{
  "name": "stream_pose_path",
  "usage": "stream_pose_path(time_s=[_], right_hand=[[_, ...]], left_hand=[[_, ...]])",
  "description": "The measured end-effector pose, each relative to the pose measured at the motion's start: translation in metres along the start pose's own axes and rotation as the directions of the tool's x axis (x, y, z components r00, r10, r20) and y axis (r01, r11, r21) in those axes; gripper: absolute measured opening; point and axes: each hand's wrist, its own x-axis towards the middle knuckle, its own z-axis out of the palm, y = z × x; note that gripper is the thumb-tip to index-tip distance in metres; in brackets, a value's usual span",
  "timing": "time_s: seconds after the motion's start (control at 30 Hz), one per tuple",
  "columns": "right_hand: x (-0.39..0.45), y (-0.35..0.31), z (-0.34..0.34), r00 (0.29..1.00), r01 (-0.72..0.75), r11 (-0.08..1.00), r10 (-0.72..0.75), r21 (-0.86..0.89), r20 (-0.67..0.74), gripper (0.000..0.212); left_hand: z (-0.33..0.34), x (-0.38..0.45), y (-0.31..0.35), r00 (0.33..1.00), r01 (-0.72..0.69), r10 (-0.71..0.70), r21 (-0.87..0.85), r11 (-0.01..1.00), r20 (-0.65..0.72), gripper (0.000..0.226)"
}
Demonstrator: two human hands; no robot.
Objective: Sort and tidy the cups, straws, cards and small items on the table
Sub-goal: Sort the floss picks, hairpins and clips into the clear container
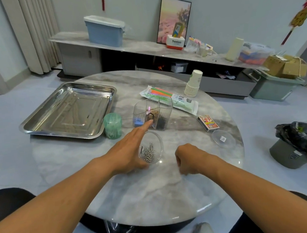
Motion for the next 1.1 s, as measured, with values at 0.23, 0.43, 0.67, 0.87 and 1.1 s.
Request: stream_pose_path(time_s=[0.23, 0.43, 0.67, 0.87, 1.1], right_hand=[[-0.013, -0.022, -0.041, 0.902, 0.273, 0.835, -0.05, 0.478, -0.429, 0.009], [-0.001, -0.068, -0.028, 0.893, 0.123, 0.921, 0.059, 0.369, -0.445, 0.015], [0.024, -0.092, -0.007, 0.933, -0.071, 0.852, 0.241, 0.519, -0.268, 0.003], [0.022, -0.089, -0.015, 0.924, 0.032, 0.763, 0.223, 0.645, -0.311, 0.017], [0.014, -0.058, -0.063, 0.823, 0.418, 0.308, 0.269, 0.855, -0.5, 0.01]], left_hand=[[-0.002, -0.004, -0.004, 1.0, 0.027, -0.028, -0.065, 0.998, -0.009, 0.135], [0.003, -0.006, 0.009, 0.998, 0.01, -0.01, -0.008, 1.0, -0.063, 0.128], [0.012, -0.011, 0.017, 0.995, -0.015, 0.015, 0.006, 1.0, -0.103, 0.12], [0.01, -0.006, 0.014, 0.99, 0.006, -0.014, -0.055, 0.998, -0.143, 0.121], [0.004, 0.003, 0.003, 0.947, 0.103, -0.163, -0.22, 0.97, -0.276, 0.136]])
